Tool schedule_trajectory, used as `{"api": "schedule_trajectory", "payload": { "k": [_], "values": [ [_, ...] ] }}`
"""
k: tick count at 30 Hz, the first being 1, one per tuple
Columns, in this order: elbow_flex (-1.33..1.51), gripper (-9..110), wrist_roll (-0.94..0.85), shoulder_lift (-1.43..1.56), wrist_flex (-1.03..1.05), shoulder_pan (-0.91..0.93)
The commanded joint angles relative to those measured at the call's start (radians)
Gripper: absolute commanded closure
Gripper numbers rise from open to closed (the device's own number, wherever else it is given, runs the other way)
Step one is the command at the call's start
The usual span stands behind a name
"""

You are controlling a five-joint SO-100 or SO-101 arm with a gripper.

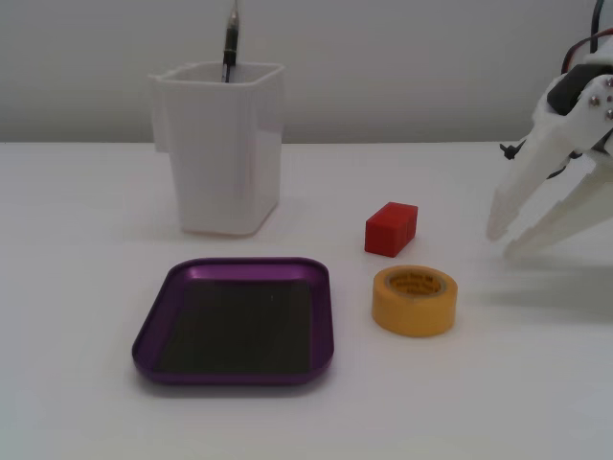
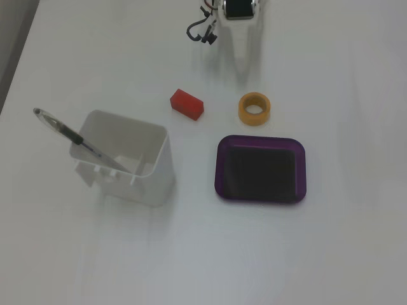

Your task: Pick up the red cube and place it in the box.

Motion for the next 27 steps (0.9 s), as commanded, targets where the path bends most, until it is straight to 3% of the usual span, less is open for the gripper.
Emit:
{"api": "schedule_trajectory", "payload": {
  "k": [1, 22, 27],
  "values": [
    [0.011, 102, 0.002, 0.098, -0.006, -0.008],
    [-0.084, 102, -0.008, 0.097, -0.017, 0.011],
    [-0.166, 102, -0.005, 0.086, -0.117, 0.087]
  ]
}}
